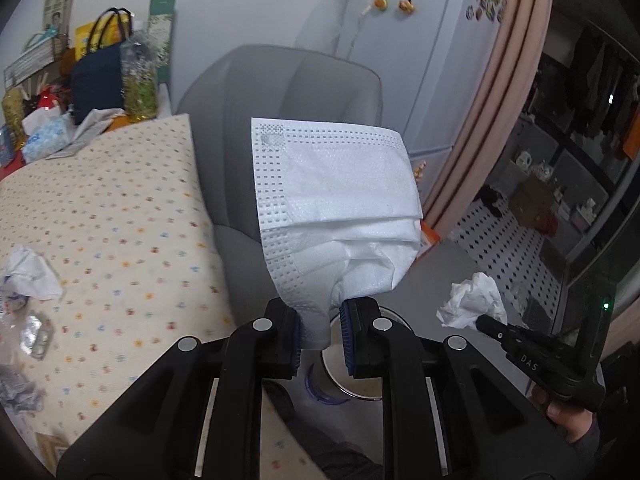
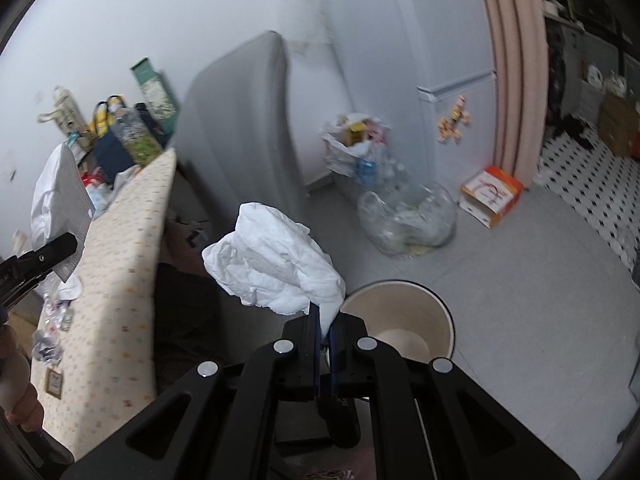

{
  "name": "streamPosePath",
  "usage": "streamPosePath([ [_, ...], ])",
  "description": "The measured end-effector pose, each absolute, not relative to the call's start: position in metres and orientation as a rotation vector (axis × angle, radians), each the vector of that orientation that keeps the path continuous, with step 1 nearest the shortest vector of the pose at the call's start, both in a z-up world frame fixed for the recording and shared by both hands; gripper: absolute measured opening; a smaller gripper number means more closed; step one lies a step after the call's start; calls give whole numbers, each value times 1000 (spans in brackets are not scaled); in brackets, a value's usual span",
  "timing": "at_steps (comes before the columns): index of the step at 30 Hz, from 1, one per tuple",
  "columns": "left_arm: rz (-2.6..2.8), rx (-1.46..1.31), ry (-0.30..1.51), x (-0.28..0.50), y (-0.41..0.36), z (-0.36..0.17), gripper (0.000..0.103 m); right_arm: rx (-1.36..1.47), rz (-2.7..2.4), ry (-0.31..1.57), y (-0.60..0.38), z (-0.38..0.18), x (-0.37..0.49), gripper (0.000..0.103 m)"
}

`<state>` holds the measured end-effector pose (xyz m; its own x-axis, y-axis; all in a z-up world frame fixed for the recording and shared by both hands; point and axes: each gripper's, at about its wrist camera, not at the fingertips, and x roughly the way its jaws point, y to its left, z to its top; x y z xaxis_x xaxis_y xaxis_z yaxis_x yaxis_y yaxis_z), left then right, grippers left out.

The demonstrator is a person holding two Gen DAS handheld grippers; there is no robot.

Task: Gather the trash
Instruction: 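Carry the mask and tissue in both grippers over to the white bin, then open the right gripper over the bin to drop the tissue while left holds the mask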

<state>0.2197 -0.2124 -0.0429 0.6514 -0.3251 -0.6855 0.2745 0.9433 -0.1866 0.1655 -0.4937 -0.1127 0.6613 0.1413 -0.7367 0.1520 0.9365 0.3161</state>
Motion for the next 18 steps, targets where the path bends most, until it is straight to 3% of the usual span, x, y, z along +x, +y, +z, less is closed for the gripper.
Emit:
streamPosePath([
  [18,-426,3,980,272,-311,-120,16,518,-149,1011,-550,-219,196,5],
])
